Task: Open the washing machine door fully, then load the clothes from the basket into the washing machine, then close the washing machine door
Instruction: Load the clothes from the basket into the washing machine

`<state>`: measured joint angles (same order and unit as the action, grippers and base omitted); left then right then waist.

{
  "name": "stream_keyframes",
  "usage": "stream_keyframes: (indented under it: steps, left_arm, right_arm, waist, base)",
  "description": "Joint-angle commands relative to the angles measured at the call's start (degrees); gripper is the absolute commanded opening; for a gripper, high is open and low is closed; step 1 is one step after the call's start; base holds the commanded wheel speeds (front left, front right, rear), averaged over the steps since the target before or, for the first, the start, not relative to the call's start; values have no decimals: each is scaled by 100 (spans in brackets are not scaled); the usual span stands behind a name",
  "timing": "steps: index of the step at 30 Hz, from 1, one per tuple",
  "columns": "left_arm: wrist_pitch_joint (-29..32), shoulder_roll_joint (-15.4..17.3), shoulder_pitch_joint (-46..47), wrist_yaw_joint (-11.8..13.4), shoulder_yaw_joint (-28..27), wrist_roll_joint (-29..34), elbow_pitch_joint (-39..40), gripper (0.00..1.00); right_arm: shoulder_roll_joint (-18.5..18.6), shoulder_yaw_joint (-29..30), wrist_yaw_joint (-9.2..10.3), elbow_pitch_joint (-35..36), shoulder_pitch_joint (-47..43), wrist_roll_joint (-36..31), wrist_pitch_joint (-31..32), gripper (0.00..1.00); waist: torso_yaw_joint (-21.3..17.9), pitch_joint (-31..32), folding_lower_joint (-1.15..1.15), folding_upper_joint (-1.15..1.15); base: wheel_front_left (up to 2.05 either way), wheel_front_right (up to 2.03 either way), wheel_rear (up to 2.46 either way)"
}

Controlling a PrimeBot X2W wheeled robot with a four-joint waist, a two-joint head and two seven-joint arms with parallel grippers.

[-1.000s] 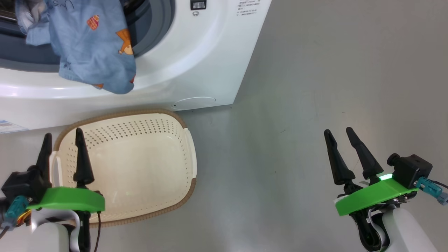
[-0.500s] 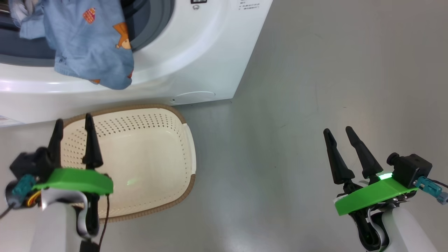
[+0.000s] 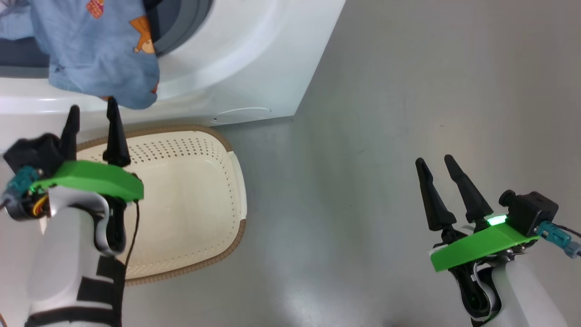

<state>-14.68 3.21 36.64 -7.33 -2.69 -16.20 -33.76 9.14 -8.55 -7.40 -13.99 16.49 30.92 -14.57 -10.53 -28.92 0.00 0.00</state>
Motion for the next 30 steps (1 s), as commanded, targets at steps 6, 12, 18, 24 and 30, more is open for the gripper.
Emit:
stream_keyframes:
  steps: [6,12,18,24,30]
  left_arm:
    - [-32,295,392,-15,-225,-141,-316,100]
    - [-32,399,754,-15,-292,-256,-869,100]
    - [-32,562,1043,-15,-73,-475,-1169,100]
    - [-32,658,1152,-15,242,-780,-1174,100]
    - [-32,713,1088,-15,590,-1064,-991,6]
  right_arm:
    - [-3,-146,-9,126,14,-33,-43,100]
    - [-17,-164,-9,125,21,-26,-43,100]
    - [-25,-215,-9,125,48,-17,-43,100]
    - [-34,-214,-9,121,44,-4,-43,100]
    - [-40,-196,-9,125,15,-5,-43,100]
  waist:
    - [-80,-57,0,0]
    - [-127,-83,0,0]
    - [-183,-102,0,0]
    - [-216,-113,0,0]
    - [-202,-91,0,0]
  base:
    - [0,0,0]
    - [0,0,0]
    - [0,0,0]
    - [0,0,0]
    - [0,0,0]
